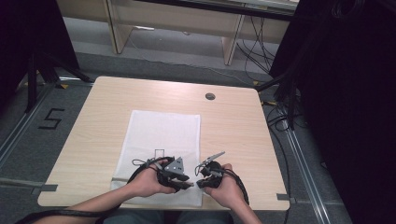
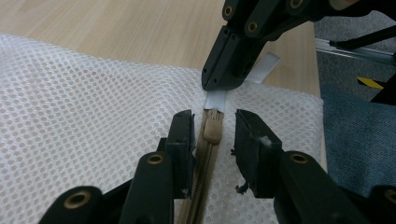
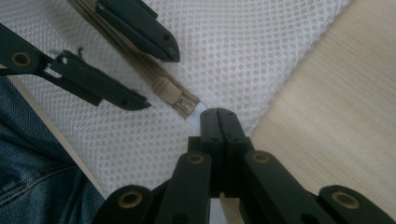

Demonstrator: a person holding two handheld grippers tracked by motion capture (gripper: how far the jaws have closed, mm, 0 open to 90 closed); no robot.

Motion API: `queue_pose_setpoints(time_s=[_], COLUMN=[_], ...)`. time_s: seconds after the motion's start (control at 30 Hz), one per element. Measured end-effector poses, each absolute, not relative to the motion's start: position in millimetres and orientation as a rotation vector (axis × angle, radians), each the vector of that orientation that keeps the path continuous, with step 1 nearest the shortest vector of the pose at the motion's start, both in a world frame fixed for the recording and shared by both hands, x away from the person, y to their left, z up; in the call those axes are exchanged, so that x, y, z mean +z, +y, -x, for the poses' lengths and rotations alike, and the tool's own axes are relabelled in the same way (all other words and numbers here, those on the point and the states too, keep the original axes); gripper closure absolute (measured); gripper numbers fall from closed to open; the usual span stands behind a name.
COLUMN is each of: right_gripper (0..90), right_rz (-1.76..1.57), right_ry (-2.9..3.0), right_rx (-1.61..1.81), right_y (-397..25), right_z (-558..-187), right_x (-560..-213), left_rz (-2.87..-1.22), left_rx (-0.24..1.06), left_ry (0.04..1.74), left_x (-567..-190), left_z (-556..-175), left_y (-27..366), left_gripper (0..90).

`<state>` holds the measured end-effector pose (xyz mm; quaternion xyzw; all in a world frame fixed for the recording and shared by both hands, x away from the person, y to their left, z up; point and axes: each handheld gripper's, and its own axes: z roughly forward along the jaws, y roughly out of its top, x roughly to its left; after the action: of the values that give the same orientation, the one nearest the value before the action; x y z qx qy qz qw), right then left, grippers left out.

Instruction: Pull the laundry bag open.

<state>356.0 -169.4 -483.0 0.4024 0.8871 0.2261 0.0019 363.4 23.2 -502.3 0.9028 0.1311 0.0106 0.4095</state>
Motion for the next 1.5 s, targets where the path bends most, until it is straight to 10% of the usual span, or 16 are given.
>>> queue_pose_setpoints(time_s=[1.2, 1.5], right_gripper=[90.0, 90.0], right_rz=[-1.262, -1.298], right_ry=[2.771, 2.765], right_rx=[0.73, 0.722], right_y=[-170.8, -170.4], right_z=[-356.3, -354.8], right_x=[-484.3, -483.5], left_rz=[-2.284, -2.277], left_rx=[0.095, 0.077], left_ry=[0.291, 0.296], left_x=[-504.0, -511.8], left_z=[-355.8, -357.2], left_y=[15.1, 14.5], left_gripper=[86.5, 77.0])
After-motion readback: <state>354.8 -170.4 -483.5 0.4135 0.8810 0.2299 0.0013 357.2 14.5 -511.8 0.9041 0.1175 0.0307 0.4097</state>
